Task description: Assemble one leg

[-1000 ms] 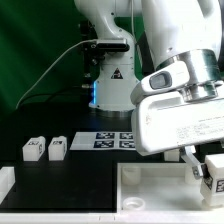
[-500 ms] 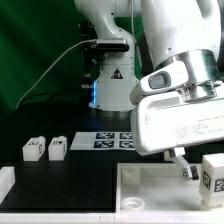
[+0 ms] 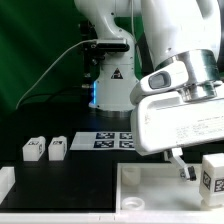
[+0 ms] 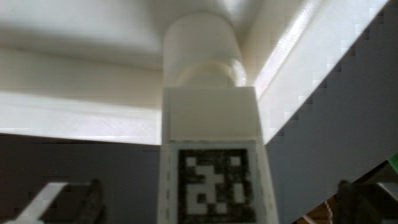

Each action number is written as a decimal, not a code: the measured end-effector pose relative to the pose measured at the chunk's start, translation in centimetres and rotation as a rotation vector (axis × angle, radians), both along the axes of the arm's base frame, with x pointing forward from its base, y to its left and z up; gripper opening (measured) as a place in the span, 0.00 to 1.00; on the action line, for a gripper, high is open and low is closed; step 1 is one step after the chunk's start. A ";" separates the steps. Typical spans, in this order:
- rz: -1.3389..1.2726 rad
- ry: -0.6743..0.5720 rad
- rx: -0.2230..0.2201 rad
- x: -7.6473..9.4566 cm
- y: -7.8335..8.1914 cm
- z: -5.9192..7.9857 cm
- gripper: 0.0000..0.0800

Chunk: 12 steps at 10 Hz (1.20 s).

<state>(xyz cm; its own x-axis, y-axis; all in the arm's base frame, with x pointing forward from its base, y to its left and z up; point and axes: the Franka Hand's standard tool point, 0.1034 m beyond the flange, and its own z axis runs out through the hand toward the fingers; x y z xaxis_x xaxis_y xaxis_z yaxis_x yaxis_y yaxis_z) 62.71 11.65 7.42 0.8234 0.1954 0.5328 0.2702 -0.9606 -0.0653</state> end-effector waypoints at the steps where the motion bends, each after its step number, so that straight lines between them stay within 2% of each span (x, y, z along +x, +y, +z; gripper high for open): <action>1: 0.000 0.000 0.000 0.0 0.0 0.0 0.81; 4: 0.000 -0.001 0.000 0.1 0.0 0.1 0.81; 6: 0.020 0.071 -0.007 0.6 0.6 2.6 0.81; 7: 0.017 0.063 -0.010 1.0 0.2 2.7 0.81; 8: 0.025 0.129 -0.009 0.8 0.4 2.0 0.81; 9: 0.046 0.255 -0.013 0.8 0.8 1.9 0.81; 11: 0.066 0.397 -0.022 1.5 0.4 1.7 0.81; 12: 0.083 0.524 -0.021 0.7 0.6 1.5 0.81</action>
Offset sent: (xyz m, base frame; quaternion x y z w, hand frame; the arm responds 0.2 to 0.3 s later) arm 0.0000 0.0000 0.0000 0.0000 0.0000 0.0000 1.0000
